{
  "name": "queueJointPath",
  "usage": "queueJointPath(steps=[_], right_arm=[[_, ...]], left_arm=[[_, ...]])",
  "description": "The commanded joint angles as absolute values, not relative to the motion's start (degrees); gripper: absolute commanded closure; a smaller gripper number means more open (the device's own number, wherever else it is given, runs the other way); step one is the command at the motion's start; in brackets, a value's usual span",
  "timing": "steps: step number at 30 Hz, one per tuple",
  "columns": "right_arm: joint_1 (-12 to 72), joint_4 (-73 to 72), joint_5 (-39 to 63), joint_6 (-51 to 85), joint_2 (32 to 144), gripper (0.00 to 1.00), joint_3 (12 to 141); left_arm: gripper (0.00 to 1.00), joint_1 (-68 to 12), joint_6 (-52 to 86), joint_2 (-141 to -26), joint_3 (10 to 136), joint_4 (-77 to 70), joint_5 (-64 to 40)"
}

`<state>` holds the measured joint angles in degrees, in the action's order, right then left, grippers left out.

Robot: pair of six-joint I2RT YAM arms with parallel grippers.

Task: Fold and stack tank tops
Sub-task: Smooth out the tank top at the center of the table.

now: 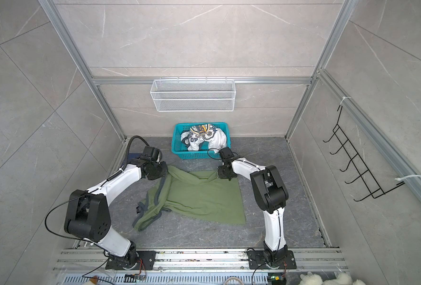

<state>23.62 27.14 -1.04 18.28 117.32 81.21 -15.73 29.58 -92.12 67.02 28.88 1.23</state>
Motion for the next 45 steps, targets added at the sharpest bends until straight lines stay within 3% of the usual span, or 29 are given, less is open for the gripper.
queueJointPath(steps=[1, 7, 14, 21, 26, 33, 41, 45], right_arm=[[23.8, 27.7, -3.3, 18.5, 111.2, 0.85, 78.7], [24.9, 28.3, -4.5, 18.8, 98.4, 0.93, 71.4], [27.0, 33.2, -4.8, 19.1, 78.4, 1.00, 65.1], [29.0, 41.2, -2.3, 21.3, 59.1, 1.00, 68.3], [29.4, 43.8, 2.9, 20.9, 49.0, 1.00, 73.9], [29.4, 52.2, 6.0, 21.5, 44.8, 1.00, 89.5], [29.4, 51.3, 8.9, 24.0, 47.4, 1.00, 102.2], [29.4, 51.6, 4.5, 23.4, 50.7, 1.00, 103.1]], left_arm=[[1.00, -15.5, 28.7, -89.1, 66.1, 29.6, 2.7], [1.00, -15.5, 29.5, -82.3, 63.6, 29.8, 3.2], [1.00, -17.5, 29.8, -63.4, 58.9, 32.1, 3.5], [1.00, -25.5, 28.7, -46.7, 63.1, 39.5, 3.5], [1.00, -29.4, 29.4, -39.0, 69.2, 41.9, -2.1], [1.00, -28.6, 30.4, -34.0, 82.3, 47.7, -7.4], [1.00, -12.3, 33.0, -38.4, 95.7, 45.0, -27.6], [1.00, -9.4, 33.5, -41.1, 93.0, 44.0, -25.3]])
